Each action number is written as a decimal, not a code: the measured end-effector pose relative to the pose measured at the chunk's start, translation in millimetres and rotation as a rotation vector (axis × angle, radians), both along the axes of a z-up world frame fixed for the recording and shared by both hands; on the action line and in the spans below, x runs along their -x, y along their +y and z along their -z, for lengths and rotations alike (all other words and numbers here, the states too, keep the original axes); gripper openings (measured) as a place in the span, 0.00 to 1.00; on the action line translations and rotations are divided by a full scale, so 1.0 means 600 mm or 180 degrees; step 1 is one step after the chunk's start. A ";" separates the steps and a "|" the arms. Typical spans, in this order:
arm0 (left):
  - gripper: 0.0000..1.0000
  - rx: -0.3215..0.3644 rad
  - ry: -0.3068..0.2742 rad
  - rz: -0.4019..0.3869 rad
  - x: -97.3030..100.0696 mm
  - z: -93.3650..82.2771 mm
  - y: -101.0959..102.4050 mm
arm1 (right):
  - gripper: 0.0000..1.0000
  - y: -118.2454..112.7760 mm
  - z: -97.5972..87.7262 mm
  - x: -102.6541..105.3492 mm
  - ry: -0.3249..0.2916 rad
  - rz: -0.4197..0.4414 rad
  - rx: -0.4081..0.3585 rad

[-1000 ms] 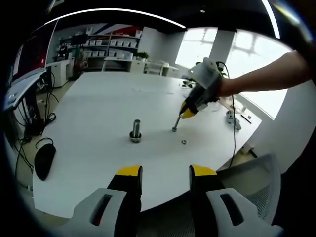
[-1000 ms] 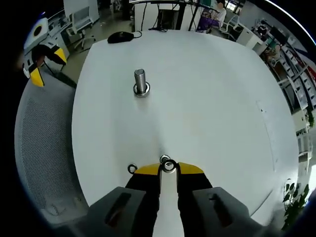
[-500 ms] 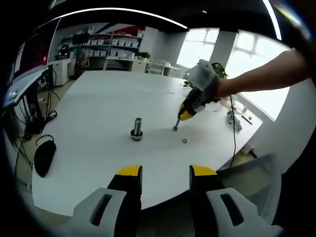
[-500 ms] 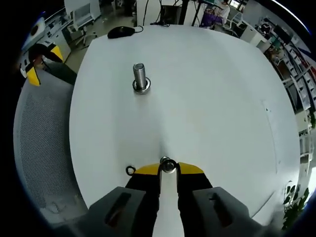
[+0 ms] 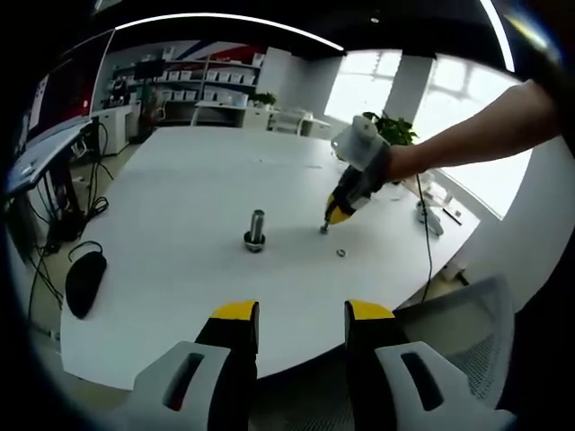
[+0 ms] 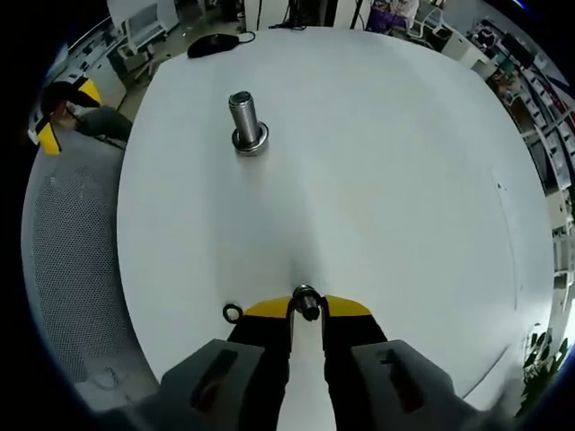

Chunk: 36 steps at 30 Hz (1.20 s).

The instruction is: Place the washer onto the threaded stud by aligning its center hole with the stud, sliding it down to the base, and recovering from edge contact or off-axis alignment until the washer reaches the visible bottom stop.

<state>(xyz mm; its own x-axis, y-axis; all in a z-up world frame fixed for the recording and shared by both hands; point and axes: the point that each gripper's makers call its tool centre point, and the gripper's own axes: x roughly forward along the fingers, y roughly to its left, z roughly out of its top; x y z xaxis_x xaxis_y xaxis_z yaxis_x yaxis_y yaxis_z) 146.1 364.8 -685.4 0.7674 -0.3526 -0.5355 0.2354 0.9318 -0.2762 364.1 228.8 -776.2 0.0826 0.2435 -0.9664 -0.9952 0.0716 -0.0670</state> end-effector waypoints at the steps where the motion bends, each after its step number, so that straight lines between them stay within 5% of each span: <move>1: 0.36 -0.0007 0.0006 0.0004 0.000 0.001 0.001 | 0.14 0.000 0.003 0.001 0.0020 0.0018 0.0008; 24: 0.36 -0.0038 0.0049 0.0027 0.002 0.006 0.000 | 0.23 -0.019 0.014 0.004 0.0028 0.0141 -0.0009; 36: 0.36 -0.0028 0.0034 0.0034 0.009 0.004 -0.006 | 0.25 -0.053 0.019 0.035 0.0068 0.0226 0.0019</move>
